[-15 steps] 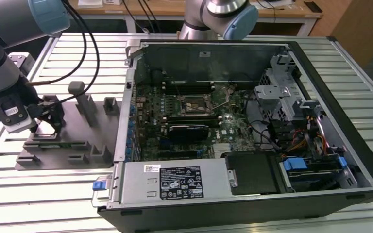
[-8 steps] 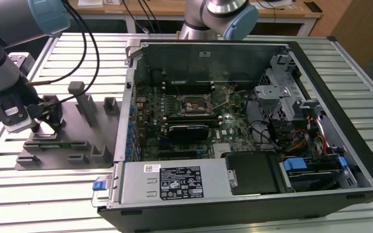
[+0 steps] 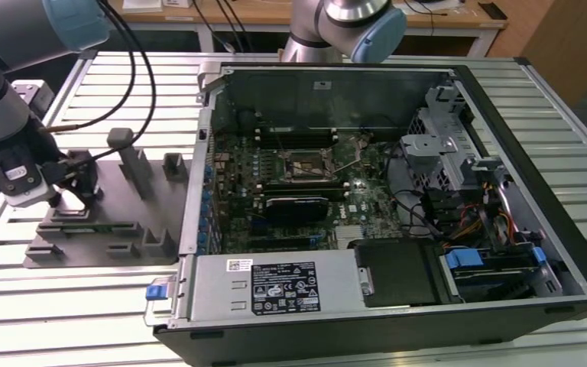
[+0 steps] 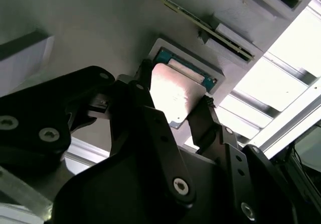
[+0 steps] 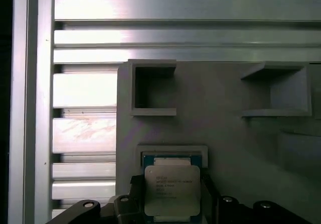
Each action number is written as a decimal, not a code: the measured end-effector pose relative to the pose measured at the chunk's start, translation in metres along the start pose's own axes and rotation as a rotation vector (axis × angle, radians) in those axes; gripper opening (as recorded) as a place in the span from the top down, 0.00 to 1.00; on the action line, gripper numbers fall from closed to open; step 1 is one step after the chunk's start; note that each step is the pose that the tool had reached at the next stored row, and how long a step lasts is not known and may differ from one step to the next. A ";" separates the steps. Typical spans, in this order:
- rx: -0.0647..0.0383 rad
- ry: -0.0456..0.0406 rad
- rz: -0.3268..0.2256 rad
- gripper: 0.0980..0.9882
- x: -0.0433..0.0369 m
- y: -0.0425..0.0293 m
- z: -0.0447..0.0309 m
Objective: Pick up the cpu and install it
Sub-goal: 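Pick up the cpu and move it towards the insertion slot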
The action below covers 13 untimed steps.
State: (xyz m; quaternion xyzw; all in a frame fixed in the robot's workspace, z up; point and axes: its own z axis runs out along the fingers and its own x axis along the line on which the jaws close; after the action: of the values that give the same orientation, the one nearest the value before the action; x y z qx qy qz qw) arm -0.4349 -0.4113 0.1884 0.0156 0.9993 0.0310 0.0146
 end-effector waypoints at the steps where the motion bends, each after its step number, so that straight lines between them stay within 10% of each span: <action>1: 0.000 0.0001 0.000 0.50 -0.0001 0.0001 -0.0018; 13: 0.000 0.0001 0.000 0.50 -0.0008 0.0017 -0.0280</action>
State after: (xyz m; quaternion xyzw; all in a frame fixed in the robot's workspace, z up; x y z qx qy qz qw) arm -0.4349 -0.4113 0.2164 0.0156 0.9993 0.0309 0.0145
